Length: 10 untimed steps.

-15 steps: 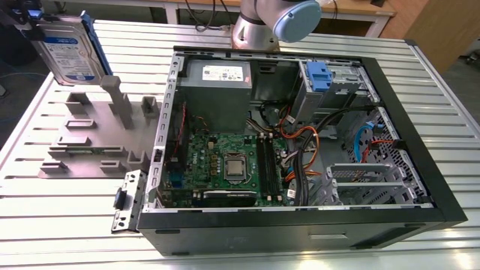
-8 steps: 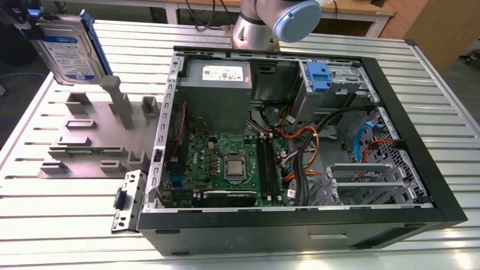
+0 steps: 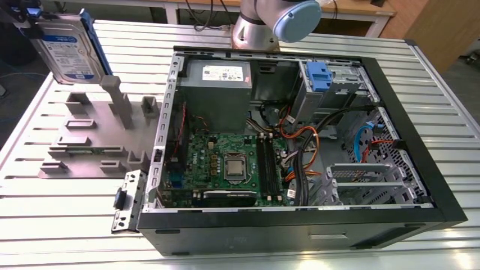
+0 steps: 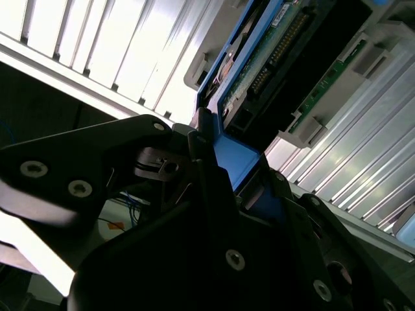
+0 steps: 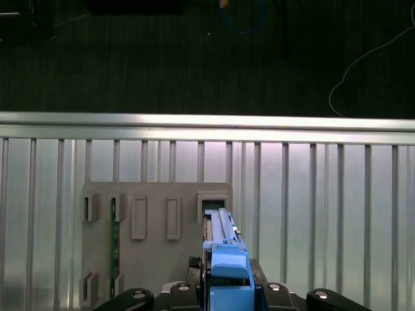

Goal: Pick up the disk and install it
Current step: 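Pick up the disk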

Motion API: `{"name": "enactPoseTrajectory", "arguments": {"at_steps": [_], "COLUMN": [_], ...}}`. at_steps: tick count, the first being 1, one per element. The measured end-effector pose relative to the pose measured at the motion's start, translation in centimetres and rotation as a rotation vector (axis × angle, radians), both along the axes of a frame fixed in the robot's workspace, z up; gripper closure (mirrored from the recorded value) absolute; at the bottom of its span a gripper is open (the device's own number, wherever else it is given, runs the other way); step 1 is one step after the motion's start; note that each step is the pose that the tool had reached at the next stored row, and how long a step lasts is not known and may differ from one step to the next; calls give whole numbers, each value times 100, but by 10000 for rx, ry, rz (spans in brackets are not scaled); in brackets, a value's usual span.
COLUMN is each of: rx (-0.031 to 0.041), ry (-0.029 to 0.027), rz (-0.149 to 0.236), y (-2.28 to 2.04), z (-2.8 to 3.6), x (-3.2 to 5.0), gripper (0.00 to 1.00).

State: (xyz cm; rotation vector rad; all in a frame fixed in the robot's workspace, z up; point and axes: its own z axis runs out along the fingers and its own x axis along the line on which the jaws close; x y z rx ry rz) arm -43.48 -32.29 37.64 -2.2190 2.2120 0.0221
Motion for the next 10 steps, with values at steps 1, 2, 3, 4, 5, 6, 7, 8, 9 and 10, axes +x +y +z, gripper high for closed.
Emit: {"name": "enactPoseTrajectory", "arguments": {"at_steps": [1, 2, 3, 4, 5, 6, 7, 8, 9, 10], "rx": [0, 0, 0, 0, 0, 0, 0, 0, 0, 0], "ry": [0, 0, 0, 0, 0, -1, -1, 0, 0, 0], "rz": [0, 0, 0, 1, 0, 0, 0, 0, 1, 0], "y": [0, 0, 0, 0, 0, 0, 0, 0, 0, 0], "z": [3, 6, 9, 12, 15, 17, 20, 23, 25, 27], "x": [0, 0, 0, 0, 0, 0, 0, 0, 0, 0], "gripper": [64, 64, 64, 64, 64, 64, 64, 64, 64, 64]}}
